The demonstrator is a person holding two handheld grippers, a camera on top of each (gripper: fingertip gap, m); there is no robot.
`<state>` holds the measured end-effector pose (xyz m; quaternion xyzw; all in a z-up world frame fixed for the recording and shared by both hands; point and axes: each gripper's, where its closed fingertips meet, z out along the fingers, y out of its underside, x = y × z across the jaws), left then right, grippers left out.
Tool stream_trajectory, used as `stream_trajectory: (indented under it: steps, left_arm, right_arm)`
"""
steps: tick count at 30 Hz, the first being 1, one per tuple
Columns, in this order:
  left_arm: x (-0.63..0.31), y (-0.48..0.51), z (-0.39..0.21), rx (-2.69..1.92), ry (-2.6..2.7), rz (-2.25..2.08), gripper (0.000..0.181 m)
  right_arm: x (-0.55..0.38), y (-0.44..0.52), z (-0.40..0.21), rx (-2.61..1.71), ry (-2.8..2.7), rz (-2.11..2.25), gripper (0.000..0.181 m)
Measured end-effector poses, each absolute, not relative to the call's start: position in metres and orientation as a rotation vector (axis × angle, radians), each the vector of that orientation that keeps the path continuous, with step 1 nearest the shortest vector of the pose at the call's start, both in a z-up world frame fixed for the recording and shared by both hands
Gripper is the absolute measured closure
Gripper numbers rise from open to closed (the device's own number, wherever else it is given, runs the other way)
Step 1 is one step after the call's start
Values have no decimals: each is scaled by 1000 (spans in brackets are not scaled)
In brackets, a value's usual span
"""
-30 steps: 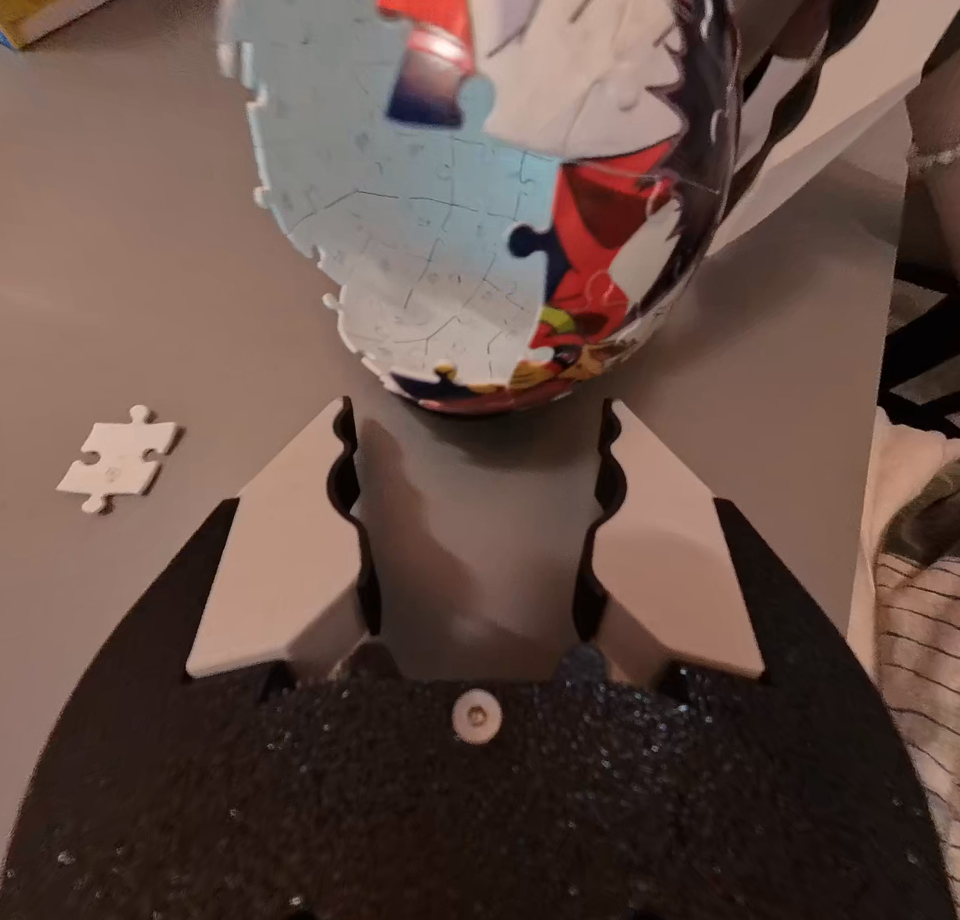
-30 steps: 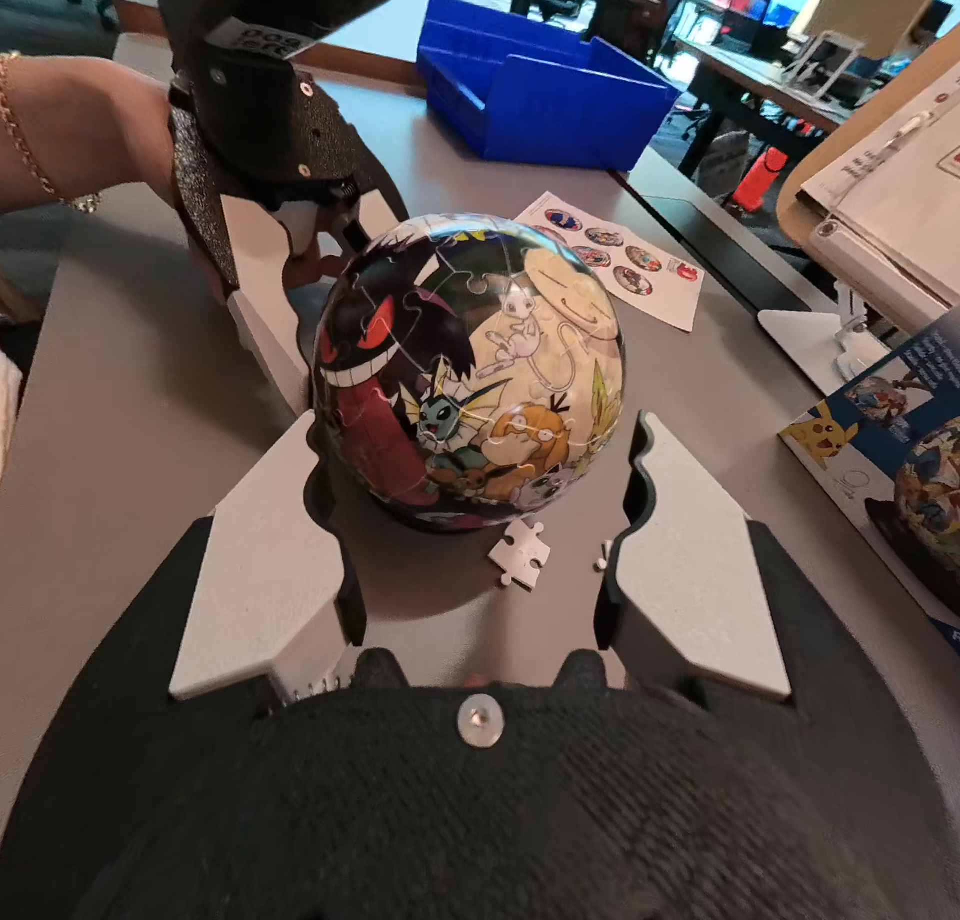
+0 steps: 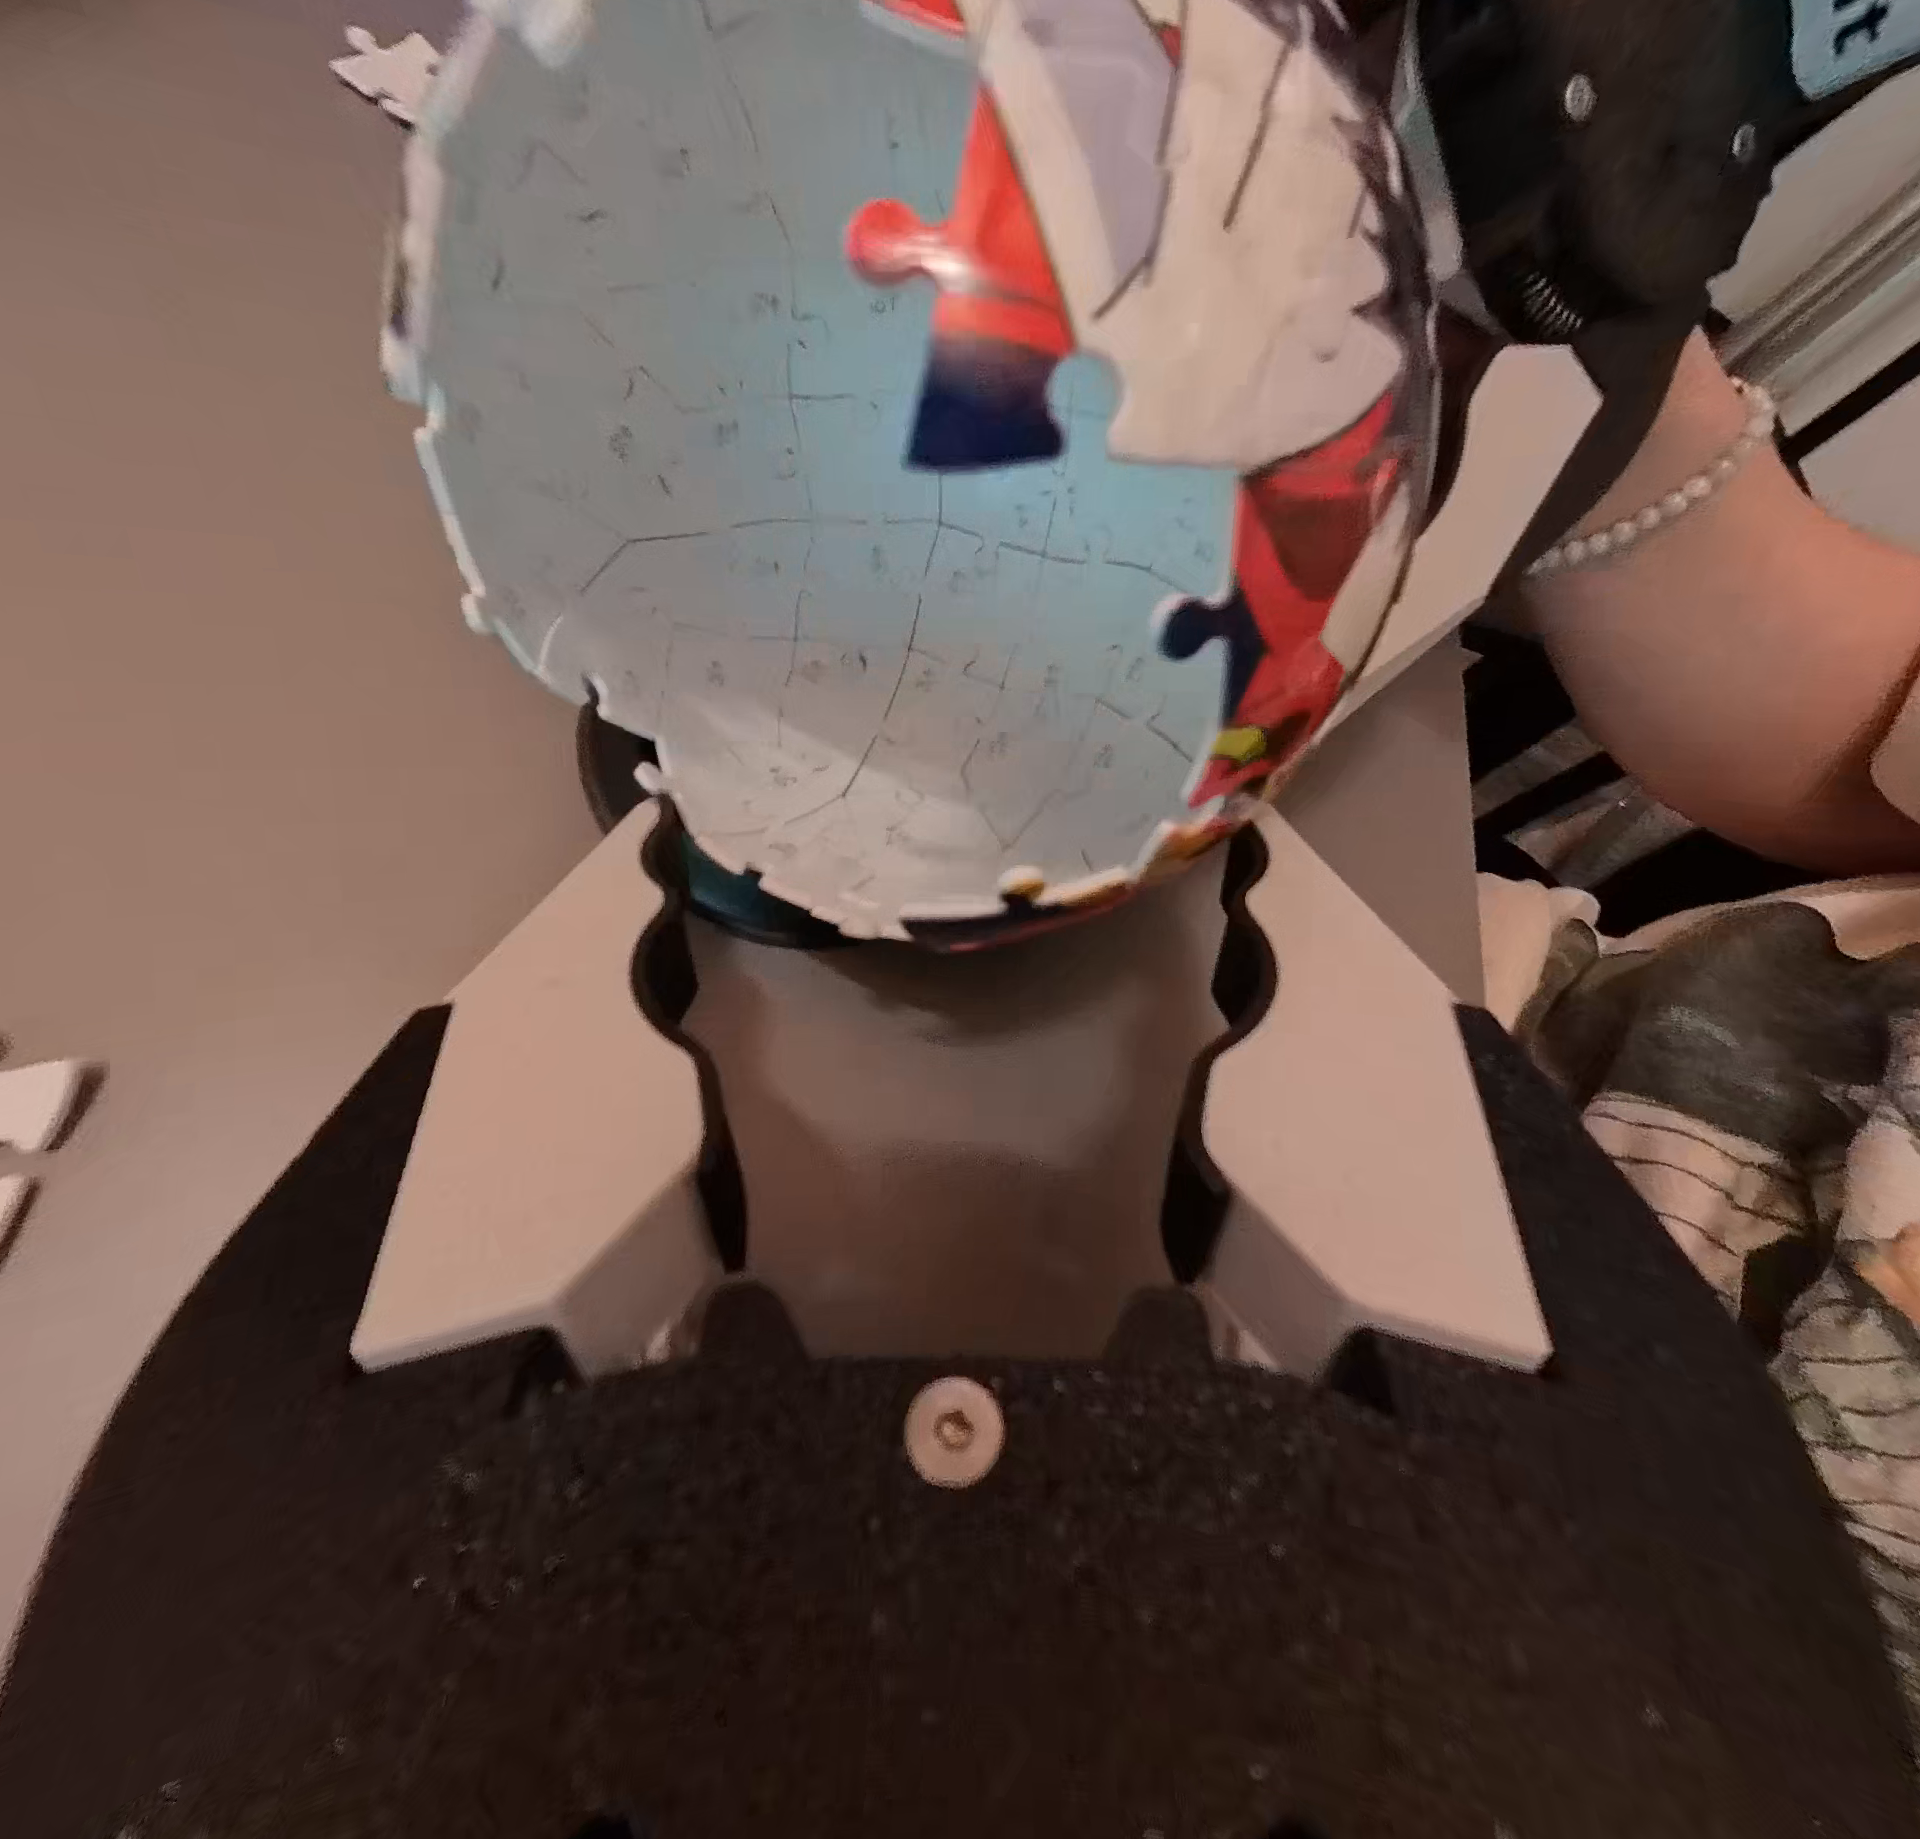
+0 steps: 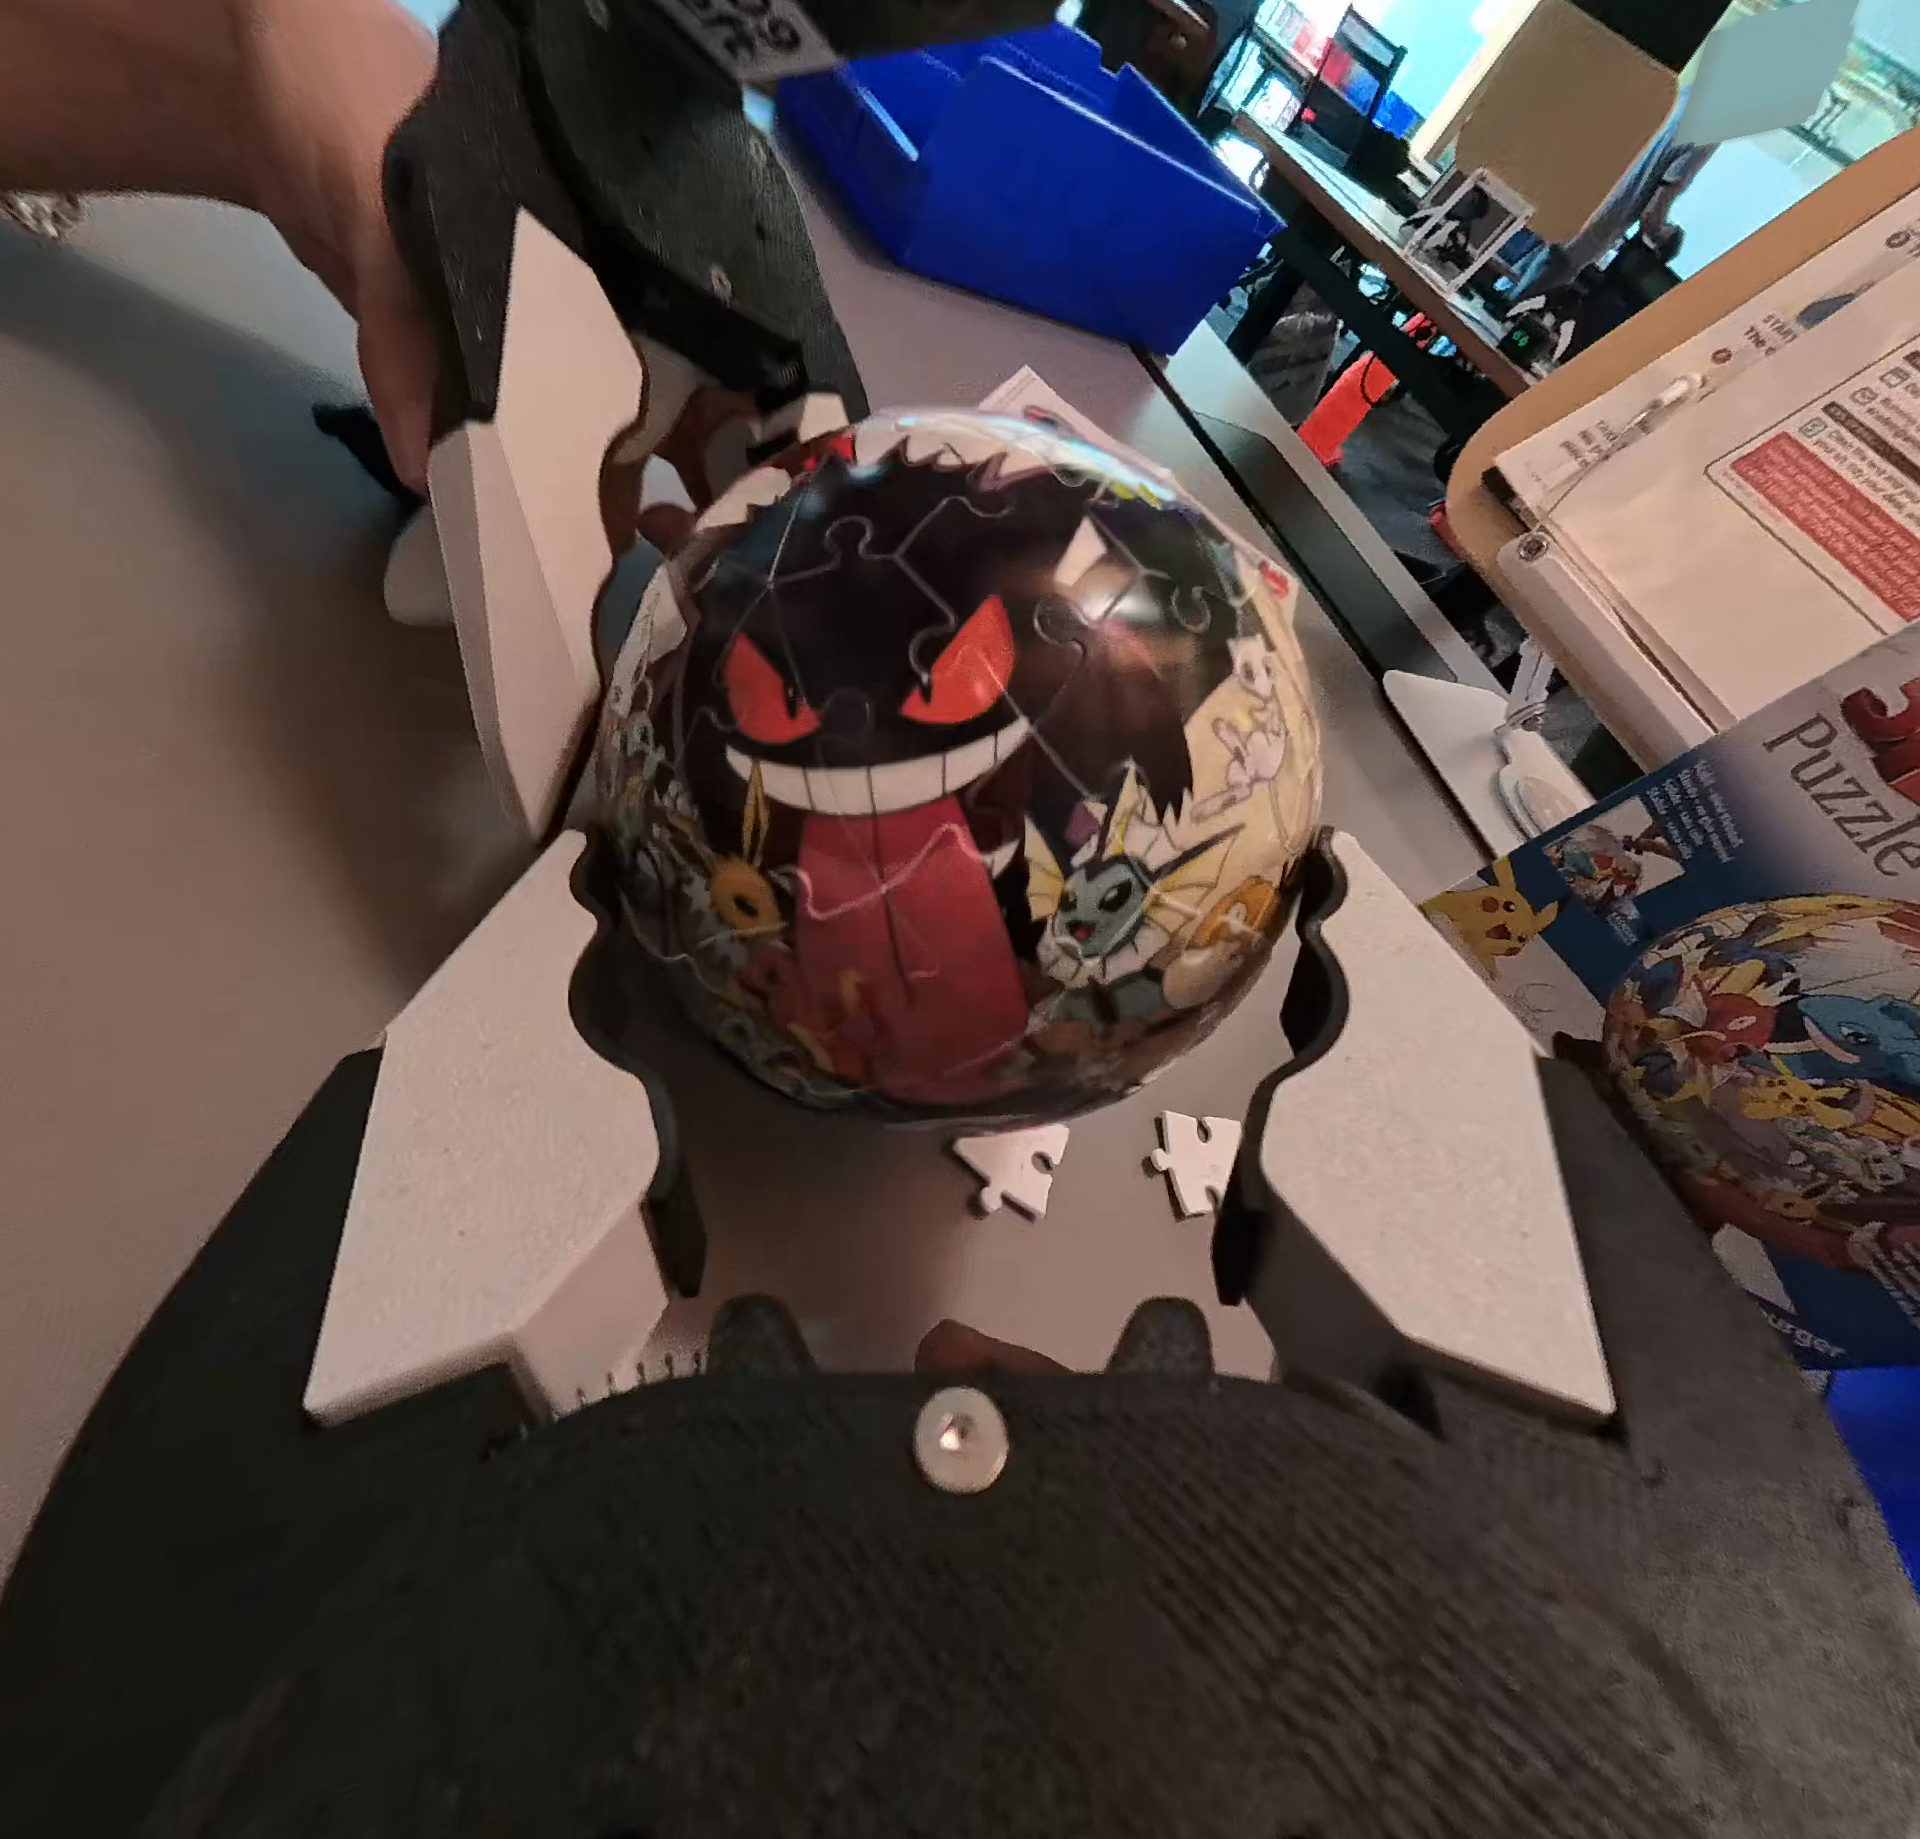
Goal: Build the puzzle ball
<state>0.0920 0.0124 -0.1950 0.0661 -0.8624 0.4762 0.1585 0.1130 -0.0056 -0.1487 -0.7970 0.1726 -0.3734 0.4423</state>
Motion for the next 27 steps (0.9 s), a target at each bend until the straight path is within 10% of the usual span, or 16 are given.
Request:
stream_trajectory:
  steps: [27]
  left_arm:
    - [72, -5, -202, 92, -2500, 1290, 90]
  right_arm:
    - [94, -30, -159, -1924, 490, -893, 52]
